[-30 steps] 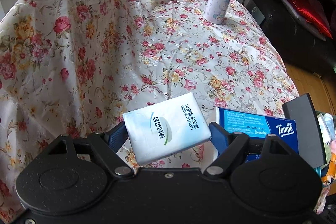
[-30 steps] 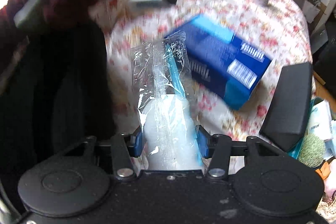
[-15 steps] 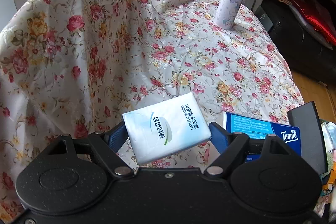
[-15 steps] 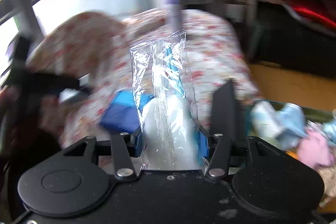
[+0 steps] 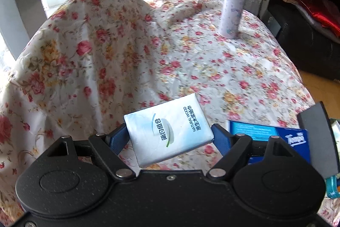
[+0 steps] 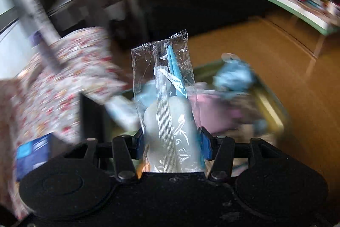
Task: Organize soft objects
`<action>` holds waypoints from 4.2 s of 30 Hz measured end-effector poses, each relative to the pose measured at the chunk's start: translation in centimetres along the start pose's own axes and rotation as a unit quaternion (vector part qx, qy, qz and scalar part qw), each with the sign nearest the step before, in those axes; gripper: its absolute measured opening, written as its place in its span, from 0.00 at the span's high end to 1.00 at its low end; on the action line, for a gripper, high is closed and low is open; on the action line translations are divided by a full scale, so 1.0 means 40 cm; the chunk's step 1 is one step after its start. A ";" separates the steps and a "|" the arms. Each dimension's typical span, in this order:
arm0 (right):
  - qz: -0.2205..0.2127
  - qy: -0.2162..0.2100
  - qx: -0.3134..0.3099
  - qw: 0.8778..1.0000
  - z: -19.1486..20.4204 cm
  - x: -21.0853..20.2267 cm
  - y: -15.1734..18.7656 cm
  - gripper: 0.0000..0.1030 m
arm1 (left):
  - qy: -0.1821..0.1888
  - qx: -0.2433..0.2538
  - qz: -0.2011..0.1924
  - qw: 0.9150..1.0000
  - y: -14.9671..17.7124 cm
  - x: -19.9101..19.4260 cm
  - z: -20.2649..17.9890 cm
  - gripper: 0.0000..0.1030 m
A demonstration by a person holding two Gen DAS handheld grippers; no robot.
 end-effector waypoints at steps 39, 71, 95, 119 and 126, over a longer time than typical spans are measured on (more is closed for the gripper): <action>-0.048 -0.052 0.140 0.988 -0.315 0.104 -0.040 0.51 | 0.230 0.179 0.163 0.943 0.139 0.016 -0.965 0.24; -0.021 -0.022 -0.211 0.977 -0.190 0.128 -0.093 0.37 | 0.201 0.184 0.098 0.957 0.100 -0.026 -0.813 0.11; -0.067 0.005 -0.157 0.985 -0.137 0.024 -0.051 0.23 | 0.155 0.176 0.048 0.971 0.144 -0.106 -0.732 0.11; -0.027 0.075 -0.079 0.994 -0.119 0.031 0.040 0.21 | 0.104 0.124 0.024 0.986 0.199 -0.159 -0.605 0.11; -0.037 0.079 -0.081 0.993 -0.120 0.025 0.039 0.21 | 0.098 0.128 0.020 0.987 0.214 -0.179 -0.606 0.11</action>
Point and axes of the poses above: each gripper's, at about its wrist camera, not at the fingertips, and x roughly the way its jaws point, z to its left, y to its underside, the point moved 4 cm from there along x, roughly the way its jaws point, and after that the axes turned 2 degrees about -z, right-handed, at the moved point
